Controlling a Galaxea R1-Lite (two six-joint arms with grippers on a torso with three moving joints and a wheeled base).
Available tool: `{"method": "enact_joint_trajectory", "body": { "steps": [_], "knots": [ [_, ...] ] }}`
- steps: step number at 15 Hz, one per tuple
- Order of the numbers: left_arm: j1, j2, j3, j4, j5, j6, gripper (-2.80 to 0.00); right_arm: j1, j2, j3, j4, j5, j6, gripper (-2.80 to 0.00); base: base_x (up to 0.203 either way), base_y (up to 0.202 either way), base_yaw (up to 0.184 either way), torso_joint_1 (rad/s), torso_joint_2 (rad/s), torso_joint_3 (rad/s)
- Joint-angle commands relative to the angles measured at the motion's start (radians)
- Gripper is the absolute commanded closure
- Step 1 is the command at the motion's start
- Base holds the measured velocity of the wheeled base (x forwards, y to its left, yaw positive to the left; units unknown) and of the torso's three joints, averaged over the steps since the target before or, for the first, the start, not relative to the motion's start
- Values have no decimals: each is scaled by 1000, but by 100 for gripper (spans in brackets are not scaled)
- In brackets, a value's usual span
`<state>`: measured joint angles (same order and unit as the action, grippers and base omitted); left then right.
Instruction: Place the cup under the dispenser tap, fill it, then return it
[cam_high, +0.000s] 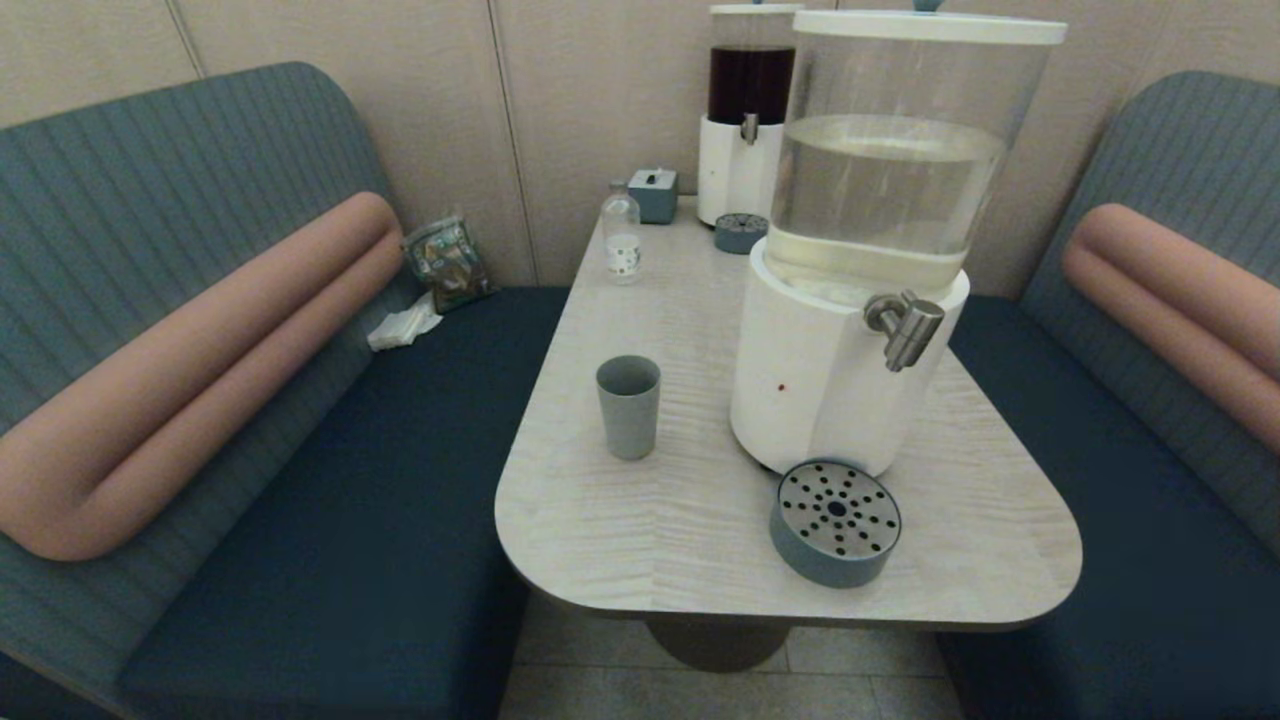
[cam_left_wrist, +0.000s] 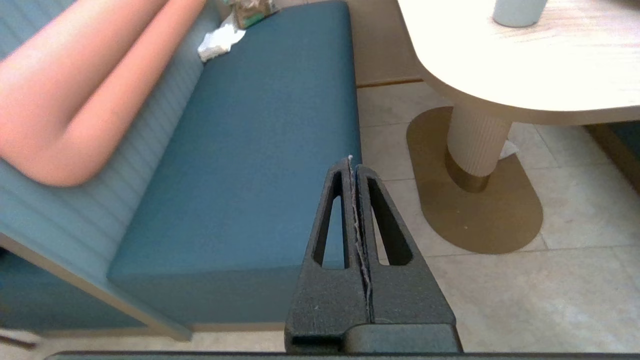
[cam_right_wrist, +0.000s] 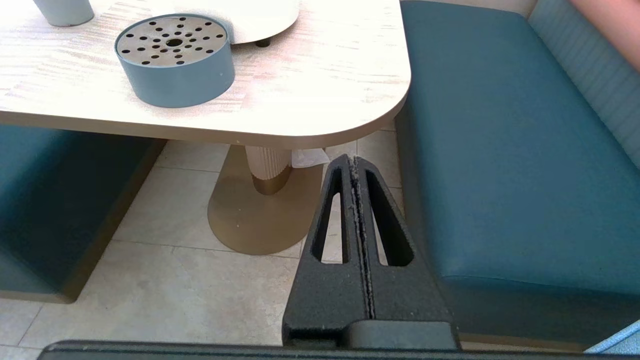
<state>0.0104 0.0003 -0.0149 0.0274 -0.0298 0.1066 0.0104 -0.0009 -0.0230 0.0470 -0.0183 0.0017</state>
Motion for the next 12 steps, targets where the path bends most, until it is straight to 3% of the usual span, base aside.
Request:
{"method": "enact_joint_trajectory", "body": {
  "steps": [1, 12],
  "knots": [
    [0, 2, 4, -1, -1, -7, 0, 0, -2, 0, 1, 0, 0, 0, 0, 0, 0, 0, 0, 0],
    [0, 3, 7, -11, 1, -12, 0, 0, -2, 0, 1, 0, 0, 0, 0, 0, 0, 0, 0, 0]
  ]
}}
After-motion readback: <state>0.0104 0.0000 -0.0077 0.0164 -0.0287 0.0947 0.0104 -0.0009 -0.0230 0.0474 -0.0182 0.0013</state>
